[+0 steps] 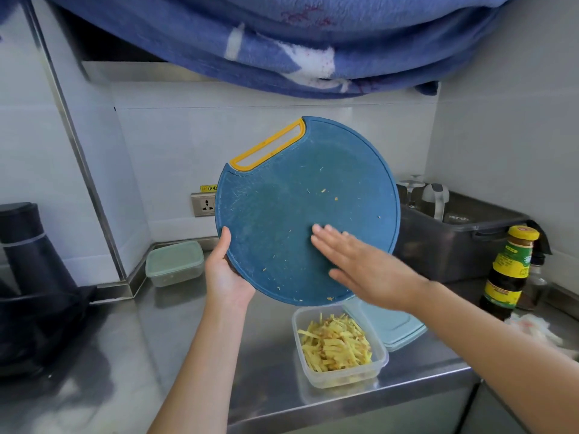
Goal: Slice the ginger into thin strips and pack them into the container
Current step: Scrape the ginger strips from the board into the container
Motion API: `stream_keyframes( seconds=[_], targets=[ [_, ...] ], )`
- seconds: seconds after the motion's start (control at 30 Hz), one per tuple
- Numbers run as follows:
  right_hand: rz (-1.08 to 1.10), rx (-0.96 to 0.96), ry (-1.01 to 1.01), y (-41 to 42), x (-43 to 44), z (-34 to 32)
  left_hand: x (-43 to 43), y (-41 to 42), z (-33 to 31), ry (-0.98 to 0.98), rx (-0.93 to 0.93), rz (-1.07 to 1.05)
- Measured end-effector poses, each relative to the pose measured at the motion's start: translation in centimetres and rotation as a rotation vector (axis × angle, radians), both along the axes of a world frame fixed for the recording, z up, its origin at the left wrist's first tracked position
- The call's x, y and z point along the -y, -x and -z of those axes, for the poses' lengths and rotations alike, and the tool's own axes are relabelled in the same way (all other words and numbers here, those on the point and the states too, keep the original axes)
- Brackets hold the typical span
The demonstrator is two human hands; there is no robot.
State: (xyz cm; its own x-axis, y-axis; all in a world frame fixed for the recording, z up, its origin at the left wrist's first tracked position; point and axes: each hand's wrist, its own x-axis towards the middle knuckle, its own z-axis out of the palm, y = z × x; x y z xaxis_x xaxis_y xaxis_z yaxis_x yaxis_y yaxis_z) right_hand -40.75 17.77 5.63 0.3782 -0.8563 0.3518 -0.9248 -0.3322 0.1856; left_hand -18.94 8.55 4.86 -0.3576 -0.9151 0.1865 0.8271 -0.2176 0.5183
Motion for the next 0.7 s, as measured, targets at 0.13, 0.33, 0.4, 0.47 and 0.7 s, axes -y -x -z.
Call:
stream_keyframes(
  seconds=[0.13,0.33,0.4,0.47,0.7],
  targets=[
    [-0.057,0.076,-0.143,-1.0,-1.9,3.5,0.3,-0.1,-0.1,-0.019,-0.046,-0.039],
    [-0.156,0.208,-0.095,-1.6,-4.0,4.9,0.5,-0.8,-0.4,-0.029,-0.032,-0.092],
    [-0.157,0.258,0.001,-1.6,-4.0,4.5,0.2,-0.9,-0.6,-0.022,-0.033,-0.103],
    [-0.125,0.338,0.105,-1.4,-3.5,4.0,0.1,-1.0,-0.6,-0.016,-0.038,-0.112],
    [-0.038,0.323,0.173,-1.1,-2.0,5.0,-0.1,-1.1,-0.8,0.005,-0.054,-0.091]
  ],
)
